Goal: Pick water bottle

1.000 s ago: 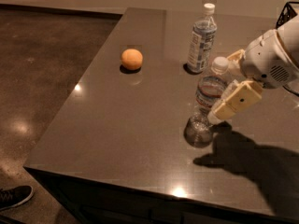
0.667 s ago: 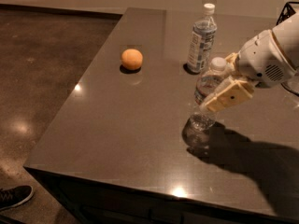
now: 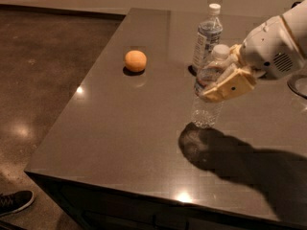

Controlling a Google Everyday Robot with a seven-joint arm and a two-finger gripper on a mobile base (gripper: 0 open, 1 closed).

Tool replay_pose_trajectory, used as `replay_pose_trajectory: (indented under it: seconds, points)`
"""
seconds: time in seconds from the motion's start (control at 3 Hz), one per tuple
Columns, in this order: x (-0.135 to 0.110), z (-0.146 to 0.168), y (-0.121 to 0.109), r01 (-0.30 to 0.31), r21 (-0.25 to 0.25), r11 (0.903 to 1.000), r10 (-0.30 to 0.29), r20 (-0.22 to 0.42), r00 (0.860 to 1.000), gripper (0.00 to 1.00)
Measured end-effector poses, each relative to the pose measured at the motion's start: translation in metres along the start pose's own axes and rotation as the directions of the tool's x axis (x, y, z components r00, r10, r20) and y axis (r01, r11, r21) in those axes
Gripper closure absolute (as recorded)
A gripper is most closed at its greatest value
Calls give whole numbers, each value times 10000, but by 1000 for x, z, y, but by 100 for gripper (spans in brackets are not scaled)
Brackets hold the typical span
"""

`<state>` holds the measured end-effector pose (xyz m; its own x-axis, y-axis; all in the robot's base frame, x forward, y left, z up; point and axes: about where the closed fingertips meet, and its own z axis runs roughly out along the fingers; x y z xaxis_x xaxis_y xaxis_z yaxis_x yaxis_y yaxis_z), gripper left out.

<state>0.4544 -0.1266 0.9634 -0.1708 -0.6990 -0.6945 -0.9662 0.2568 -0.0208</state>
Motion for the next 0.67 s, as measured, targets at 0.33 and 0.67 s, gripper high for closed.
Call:
replay_pose_trajectory:
  seconds: [0.33,0.67]
  points:
    - [-46,-17,12,508,-105,9987,-503,375,9980,100]
    - [-47,-18,12,529,-105,9985,-524,383,9979,100]
